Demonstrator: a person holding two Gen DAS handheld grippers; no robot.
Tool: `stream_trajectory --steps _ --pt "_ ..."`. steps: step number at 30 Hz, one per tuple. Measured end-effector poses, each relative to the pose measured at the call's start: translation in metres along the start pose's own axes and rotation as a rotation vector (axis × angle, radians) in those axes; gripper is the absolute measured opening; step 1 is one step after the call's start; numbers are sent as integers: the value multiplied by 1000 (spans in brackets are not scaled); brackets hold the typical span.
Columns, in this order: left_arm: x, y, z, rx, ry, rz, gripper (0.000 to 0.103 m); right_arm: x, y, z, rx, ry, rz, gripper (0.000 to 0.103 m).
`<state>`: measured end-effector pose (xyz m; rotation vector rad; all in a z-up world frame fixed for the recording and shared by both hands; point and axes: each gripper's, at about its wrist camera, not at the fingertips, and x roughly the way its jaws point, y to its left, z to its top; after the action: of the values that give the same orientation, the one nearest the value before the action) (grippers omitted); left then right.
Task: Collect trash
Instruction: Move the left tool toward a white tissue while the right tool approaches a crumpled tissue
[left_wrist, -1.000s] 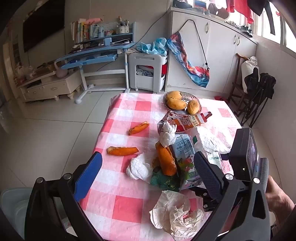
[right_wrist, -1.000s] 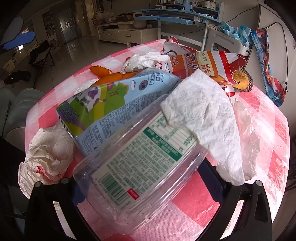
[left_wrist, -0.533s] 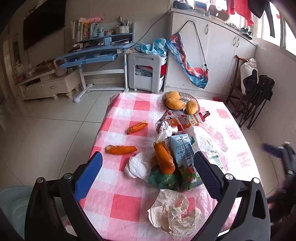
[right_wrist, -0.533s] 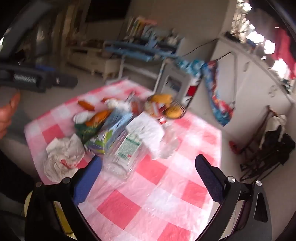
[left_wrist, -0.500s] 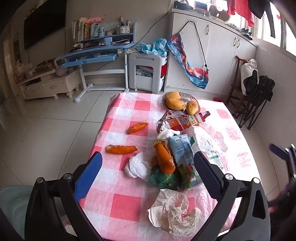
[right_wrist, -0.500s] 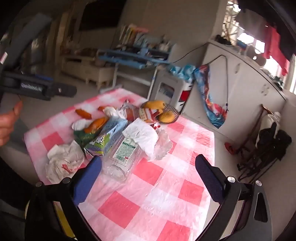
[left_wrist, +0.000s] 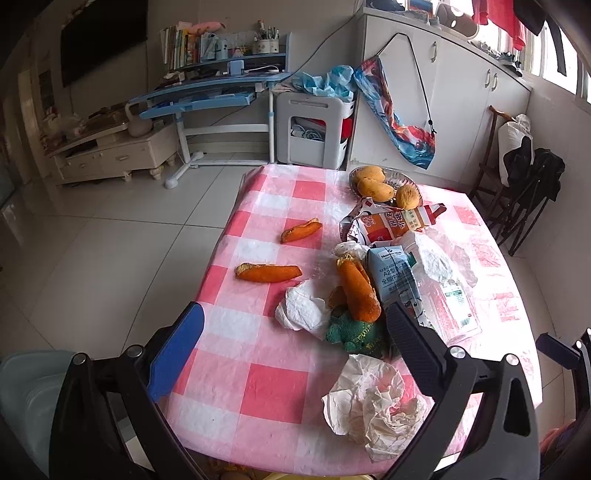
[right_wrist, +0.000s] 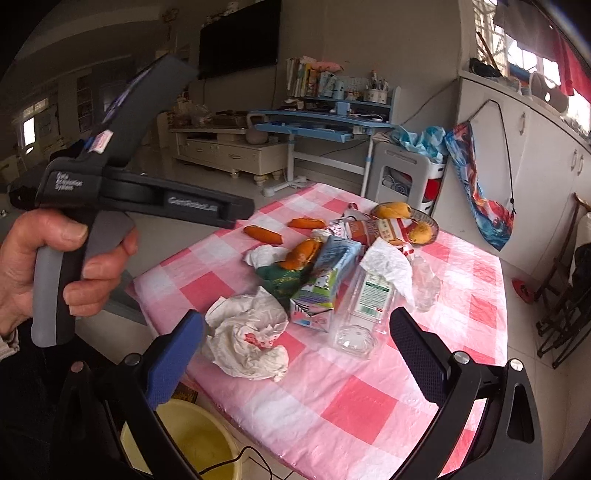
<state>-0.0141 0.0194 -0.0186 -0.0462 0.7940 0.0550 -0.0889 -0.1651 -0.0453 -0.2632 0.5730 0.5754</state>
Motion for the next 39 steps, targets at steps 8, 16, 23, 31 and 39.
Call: stream_trajectory --steps 8,16,23,31,39 --pt "0 -6 1 43 -6 7 96 5 30 -2 -136 27 29 97" --pt "0 -6 0 40 -5 6 96 2 23 1 -101 25 21 97" --pt "0 5 3 11 -4 27 96 5 19 0 -71 38 32 97" --pt "9 23 6 -55 35 45 96 7 18 -3 -56 52 77 97" --pt "13 27 7 -52 50 89 96 21 31 -11 -57 89 146 97"
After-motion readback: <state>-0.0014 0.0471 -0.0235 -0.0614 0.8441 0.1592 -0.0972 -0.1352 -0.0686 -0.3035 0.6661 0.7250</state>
